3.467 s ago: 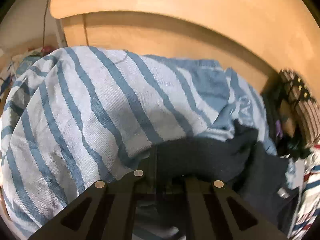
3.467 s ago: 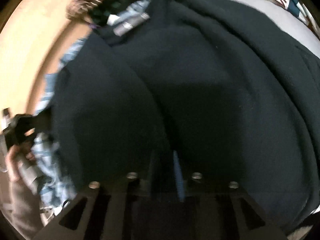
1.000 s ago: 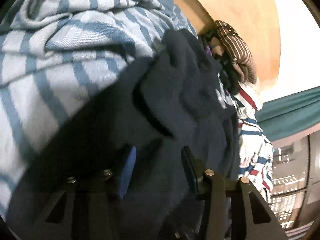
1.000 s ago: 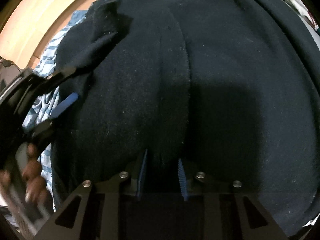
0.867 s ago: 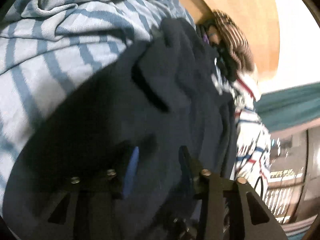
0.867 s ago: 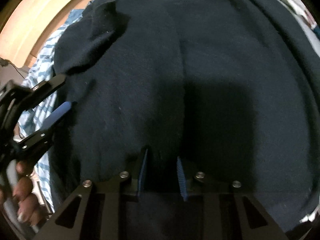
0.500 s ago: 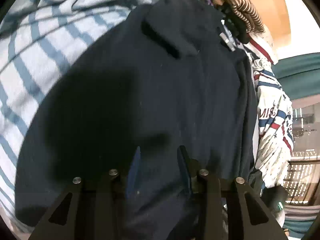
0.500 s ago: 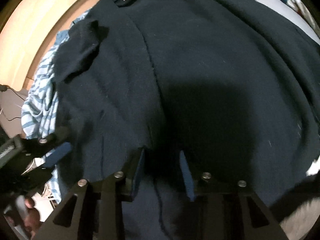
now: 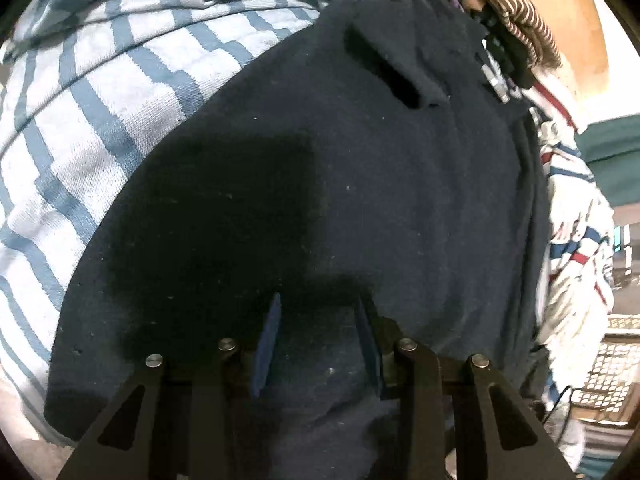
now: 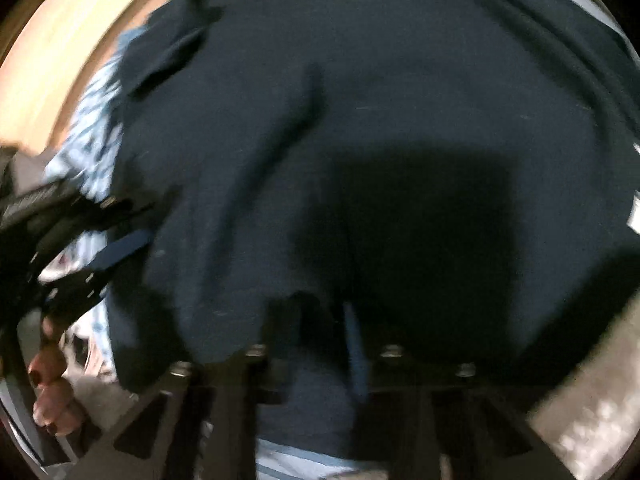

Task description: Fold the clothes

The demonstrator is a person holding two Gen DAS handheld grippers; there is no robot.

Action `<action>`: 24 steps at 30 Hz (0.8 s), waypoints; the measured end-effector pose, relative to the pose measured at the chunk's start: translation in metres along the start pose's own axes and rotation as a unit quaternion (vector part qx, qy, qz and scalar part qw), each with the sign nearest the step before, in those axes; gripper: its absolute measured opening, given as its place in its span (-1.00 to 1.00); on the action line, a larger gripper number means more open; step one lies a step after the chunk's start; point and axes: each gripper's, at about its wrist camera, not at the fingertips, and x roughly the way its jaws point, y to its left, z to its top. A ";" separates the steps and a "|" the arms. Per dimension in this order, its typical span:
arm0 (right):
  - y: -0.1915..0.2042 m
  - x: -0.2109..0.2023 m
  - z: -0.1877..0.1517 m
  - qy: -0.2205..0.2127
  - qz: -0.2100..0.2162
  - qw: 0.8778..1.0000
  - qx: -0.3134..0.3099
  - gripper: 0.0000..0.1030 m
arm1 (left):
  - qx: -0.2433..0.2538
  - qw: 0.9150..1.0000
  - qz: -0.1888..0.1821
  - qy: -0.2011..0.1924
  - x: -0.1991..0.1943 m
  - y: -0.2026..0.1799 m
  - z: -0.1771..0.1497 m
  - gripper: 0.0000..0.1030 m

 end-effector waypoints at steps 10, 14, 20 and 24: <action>-0.007 -0.023 -0.001 -0.009 -0.025 0.999 0.031 0.16 | -0.076 0.993 -0.080 0.035 0.007 0.032 0.007 -0.23; -0.002 -0.007 -0.005 0.021 -0.012 1.000 0.019 0.21 | -0.062 0.994 -0.074 0.047 0.010 0.030 0.007 -0.24; 0.021 0.000 -0.018 0.052 -0.001 0.998 -0.035 -0.24 | -0.047 0.995 -0.072 0.053 0.013 0.030 0.008 -0.24; 0.011 -0.007 -0.022 0.040 0.003 0.999 -0.016 -0.93 | -0.043 0.995 -0.074 0.057 0.015 0.026 0.011 -0.23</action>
